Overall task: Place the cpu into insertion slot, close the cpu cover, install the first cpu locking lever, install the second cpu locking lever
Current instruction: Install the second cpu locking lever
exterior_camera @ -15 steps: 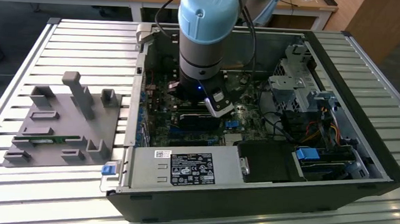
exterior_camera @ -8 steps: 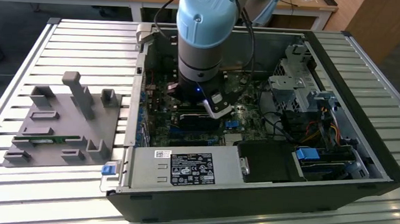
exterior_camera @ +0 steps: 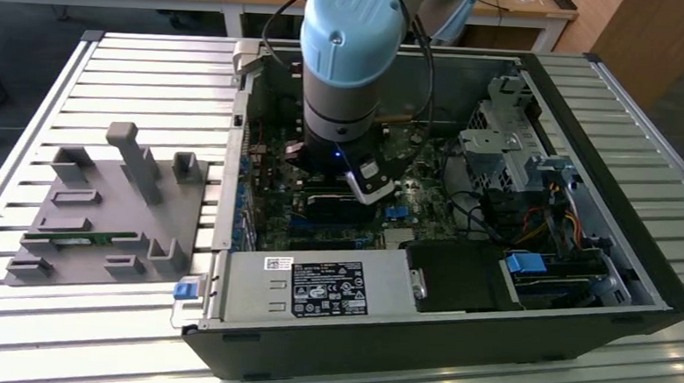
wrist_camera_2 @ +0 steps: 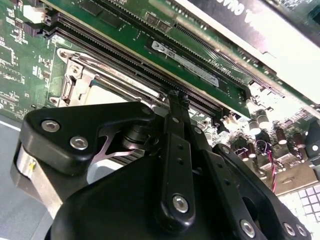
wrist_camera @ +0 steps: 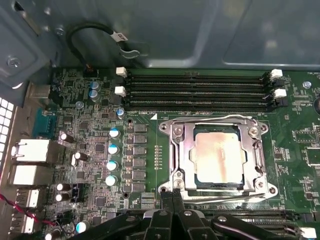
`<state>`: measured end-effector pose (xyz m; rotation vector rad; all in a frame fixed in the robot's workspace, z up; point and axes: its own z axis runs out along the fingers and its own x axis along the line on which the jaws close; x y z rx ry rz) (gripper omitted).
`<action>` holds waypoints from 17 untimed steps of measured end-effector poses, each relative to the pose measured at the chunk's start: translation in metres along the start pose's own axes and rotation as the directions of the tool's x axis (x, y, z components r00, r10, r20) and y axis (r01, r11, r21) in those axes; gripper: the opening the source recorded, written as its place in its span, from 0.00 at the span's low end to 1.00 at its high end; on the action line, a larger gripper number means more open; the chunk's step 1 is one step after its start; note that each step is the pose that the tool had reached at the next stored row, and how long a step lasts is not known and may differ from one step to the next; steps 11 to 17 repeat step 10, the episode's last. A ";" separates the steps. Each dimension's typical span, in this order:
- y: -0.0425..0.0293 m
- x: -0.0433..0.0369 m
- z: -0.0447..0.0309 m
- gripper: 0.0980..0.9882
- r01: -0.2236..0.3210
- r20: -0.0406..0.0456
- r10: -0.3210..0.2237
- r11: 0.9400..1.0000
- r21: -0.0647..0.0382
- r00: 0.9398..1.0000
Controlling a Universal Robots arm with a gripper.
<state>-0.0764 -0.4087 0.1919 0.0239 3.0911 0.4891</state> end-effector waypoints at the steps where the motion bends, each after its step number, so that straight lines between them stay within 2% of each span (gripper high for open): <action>1: 0.0001 0.0001 0.0002 0.02 0.000 0.000 0.000 1.000 -0.002 1.000; 10: 0.0025 0.0011 0.0026 0.02 0.000 0.000 0.000 1.000 -0.019 1.000; 17: 0.0025 0.0011 0.0026 0.02 0.000 0.000 0.000 1.000 -0.019 1.000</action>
